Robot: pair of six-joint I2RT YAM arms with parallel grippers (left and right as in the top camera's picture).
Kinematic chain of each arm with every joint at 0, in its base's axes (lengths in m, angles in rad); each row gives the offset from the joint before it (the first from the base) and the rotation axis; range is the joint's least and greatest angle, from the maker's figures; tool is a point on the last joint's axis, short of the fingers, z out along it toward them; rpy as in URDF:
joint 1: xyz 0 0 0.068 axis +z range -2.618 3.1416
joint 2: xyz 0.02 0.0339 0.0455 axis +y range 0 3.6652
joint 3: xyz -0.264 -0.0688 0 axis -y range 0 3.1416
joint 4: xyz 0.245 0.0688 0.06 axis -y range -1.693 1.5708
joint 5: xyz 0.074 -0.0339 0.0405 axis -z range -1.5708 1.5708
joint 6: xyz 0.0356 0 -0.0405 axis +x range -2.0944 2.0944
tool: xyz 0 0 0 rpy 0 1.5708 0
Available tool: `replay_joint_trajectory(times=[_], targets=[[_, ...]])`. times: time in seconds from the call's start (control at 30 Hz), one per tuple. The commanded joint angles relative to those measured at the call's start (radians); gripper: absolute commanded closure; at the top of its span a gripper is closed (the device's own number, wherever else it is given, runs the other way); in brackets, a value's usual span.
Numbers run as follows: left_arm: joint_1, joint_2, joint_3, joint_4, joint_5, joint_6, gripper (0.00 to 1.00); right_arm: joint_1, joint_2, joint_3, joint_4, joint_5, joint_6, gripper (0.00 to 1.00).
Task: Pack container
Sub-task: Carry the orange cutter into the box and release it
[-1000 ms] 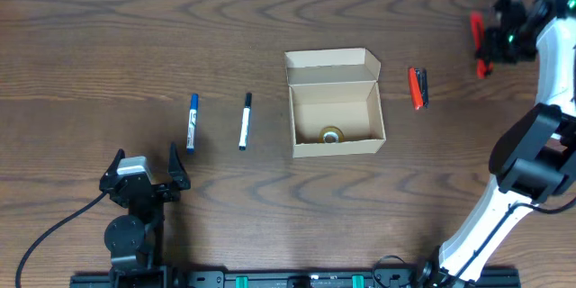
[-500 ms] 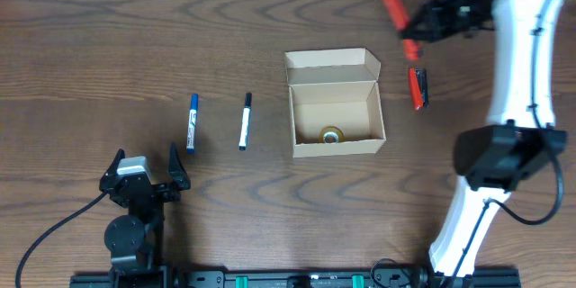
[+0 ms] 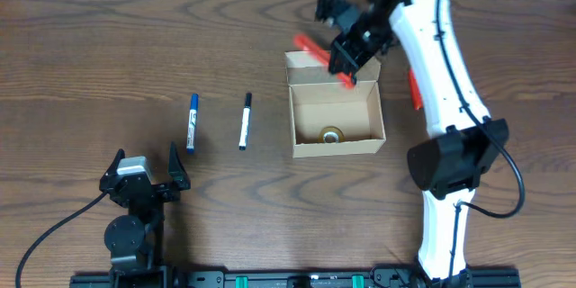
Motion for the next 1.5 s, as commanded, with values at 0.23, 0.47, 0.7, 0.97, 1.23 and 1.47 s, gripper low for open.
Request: replay_joint_trajectory(times=[0.23, 0.47, 0.7, 0.97, 1.23, 1.47], targets=[[-0.003, -0.006, -0.018, -0.040, -0.019, 0.000, 0.05, -0.005, -0.006, -0.214, 0.031, 0.052, -0.014, 0.99], [-0.003, -0.006, -0.018, -0.040, -0.019, 0.000, 0.05, 0.004, -0.006, -0.221, 0.023, 0.057, 0.001, 0.99], [-0.003, -0.006, -0.018, -0.040, -0.019, 0.000, 0.05, 0.007, -0.006, -0.262, 0.028, 0.056, 0.016, 0.98], [-0.003, -0.006, -0.018, -0.040, -0.019, 0.000, 0.05, 0.018, -0.006, -0.322, 0.039, 0.050, 0.023, 0.98], [-0.003, -0.006, -0.018, -0.040, -0.019, 0.000, 0.05, 0.056, -0.006, -0.386, 0.082, 0.077, 0.031, 0.98], [-0.003, -0.006, -0.018, -0.040, -0.019, 0.000, 0.05, 0.056, -0.006, -0.414, 0.114, 0.103, 0.038, 0.98]])
